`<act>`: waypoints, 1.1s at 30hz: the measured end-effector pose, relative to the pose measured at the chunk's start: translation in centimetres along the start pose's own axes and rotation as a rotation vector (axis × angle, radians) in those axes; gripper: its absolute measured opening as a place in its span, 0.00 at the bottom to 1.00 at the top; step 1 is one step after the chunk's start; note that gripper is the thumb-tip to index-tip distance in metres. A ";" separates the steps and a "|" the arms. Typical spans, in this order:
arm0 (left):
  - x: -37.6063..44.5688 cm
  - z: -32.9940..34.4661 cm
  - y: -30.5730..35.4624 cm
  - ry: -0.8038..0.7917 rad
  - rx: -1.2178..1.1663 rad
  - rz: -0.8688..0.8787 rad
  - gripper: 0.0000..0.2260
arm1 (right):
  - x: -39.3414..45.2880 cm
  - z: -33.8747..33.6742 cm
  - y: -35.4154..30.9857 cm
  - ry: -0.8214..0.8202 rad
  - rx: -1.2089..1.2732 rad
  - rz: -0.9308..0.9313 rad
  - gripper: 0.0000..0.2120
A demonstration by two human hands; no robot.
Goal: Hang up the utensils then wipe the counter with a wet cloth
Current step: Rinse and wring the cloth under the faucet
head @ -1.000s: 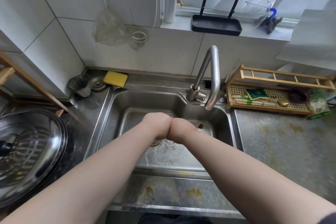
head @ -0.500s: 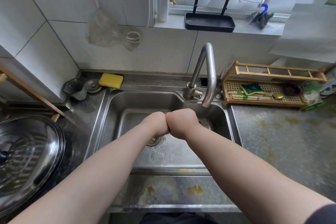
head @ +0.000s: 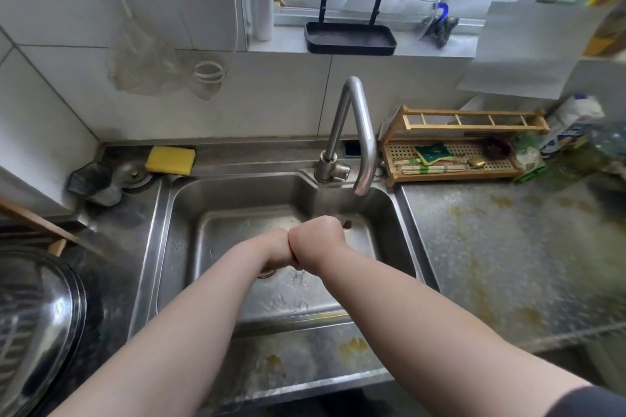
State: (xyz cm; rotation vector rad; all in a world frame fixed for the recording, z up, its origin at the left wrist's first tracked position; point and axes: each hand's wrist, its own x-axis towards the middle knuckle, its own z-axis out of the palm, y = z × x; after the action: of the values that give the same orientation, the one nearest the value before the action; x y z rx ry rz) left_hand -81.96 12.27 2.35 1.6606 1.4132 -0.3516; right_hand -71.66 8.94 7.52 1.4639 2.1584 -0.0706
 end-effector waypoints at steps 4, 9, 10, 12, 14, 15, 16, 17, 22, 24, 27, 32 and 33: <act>-0.2 0.0 -0.1 0.042 0.256 0.013 0.19 | -0.2 0.3 -0.4 -0.048 0.035 0.045 0.14; -3.0 0.6 2.2 0.170 0.431 0.085 0.08 | -2.0 0.7 0.6 -0.035 0.080 0.084 0.12; -3.3 0.7 2.5 0.182 0.440 0.093 0.08 | -2.3 0.8 0.9 -0.031 0.090 0.095 0.12; -3.8 1.4 3.4 0.219 0.469 0.110 0.08 | -3.5 1.0 1.7 -0.020 0.137 0.119 0.11; -4.6 1.9 4.2 0.283 0.458 0.106 0.08 | -4.7 1.3 2.5 0.011 0.223 0.125 0.09; -5.0 2.3 4.7 0.323 0.441 0.109 0.08 | -5.3 1.7 3.1 0.035 0.292 0.126 0.08; -5.4 2.6 5.2 0.363 0.421 0.134 0.07 | -5.8 2.4 3.7 0.060 0.383 0.135 0.07; -6.0 3.1 6.3 0.396 0.375 0.163 0.06 | -6.8 3.3 4.8 0.087 0.489 0.150 0.06; -9.5 6.6 14.0 0.275 -0.170 0.254 0.17 | -13.5 8.2 11.1 0.120 1.133 0.266 0.18; -10.7 8.5 18.2 0.230 -0.371 0.311 0.17 | -16.8 10.3 14.1 0.171 1.305 0.294 0.17; -11.2 12.3 25.0 0.257 -0.525 0.392 0.11 | -22.8 13.6 18.8 0.294 1.553 0.320 0.20; -10.9 18.3 33.8 0.316 -0.717 0.496 0.07 | -32.5 17.7 25.2 0.476 1.911 0.250 0.09; -11.0 19.7 35.7 0.319 -0.736 0.516 0.07 | -34.2 19.0 26.6 0.529 1.927 0.288 0.06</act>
State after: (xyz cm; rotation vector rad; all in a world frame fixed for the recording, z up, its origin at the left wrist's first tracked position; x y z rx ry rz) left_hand -47.00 -7.82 14.93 1.4017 1.0743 0.6790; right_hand -31.45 -15.34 13.00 2.8188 1.8546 -2.3686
